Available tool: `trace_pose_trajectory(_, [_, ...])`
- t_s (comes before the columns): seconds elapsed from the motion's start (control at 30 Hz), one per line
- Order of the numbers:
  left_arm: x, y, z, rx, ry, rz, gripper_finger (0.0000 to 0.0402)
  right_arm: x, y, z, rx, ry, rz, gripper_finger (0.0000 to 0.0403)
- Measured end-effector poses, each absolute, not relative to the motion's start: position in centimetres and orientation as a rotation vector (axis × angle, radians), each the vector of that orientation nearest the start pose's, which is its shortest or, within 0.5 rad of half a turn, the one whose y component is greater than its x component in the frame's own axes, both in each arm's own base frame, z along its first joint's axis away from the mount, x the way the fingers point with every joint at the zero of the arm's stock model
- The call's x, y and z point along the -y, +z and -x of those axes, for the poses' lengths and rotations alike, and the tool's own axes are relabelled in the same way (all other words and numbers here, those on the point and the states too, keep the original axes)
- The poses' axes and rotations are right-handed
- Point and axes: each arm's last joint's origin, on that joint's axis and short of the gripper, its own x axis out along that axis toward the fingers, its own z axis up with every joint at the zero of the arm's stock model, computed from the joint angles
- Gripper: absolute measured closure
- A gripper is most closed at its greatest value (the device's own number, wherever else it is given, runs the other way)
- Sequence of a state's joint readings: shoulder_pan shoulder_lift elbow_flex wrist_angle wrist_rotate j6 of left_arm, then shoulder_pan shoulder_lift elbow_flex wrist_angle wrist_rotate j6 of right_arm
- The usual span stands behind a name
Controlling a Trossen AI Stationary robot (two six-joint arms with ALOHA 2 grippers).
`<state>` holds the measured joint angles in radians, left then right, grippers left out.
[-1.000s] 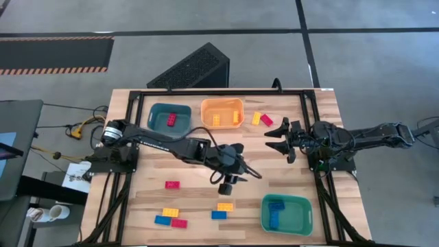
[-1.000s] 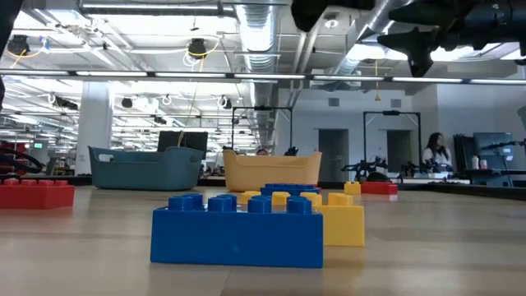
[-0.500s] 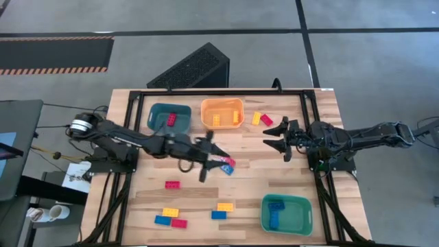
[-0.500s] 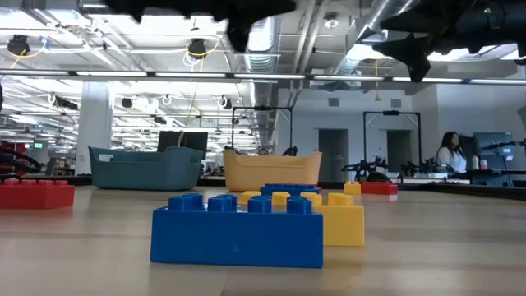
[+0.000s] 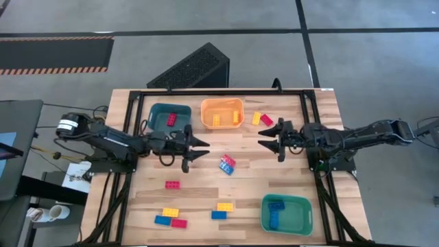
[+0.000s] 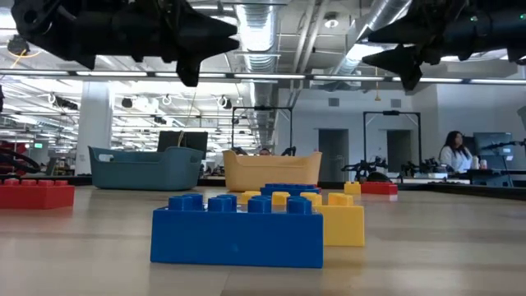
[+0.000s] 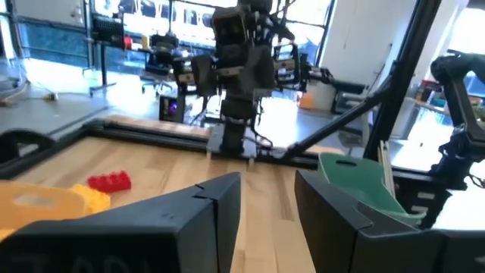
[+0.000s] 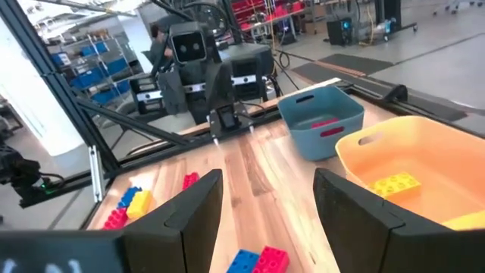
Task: Sort & place blocks by color
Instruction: Put the red game piece into the blue bin
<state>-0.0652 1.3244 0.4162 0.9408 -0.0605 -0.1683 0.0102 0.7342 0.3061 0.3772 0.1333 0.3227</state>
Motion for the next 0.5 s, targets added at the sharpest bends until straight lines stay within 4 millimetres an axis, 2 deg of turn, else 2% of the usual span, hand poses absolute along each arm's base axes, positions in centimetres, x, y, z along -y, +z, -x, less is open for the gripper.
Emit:
trace_pose_trajectory(0.27, [1.4,20.3,-23.6,0.031,-0.035,0.155,0.0288,1.4,22.8,-17.0,-0.091,-0.222,-0.465,0.0172])
trace_pose_trajectory(0.5, [0.5,20.1,-20.0,0.091,0.07,0.096,0.0288,2.0,24.0,-17.4,-0.288,-0.321,-0.446,0.0172])
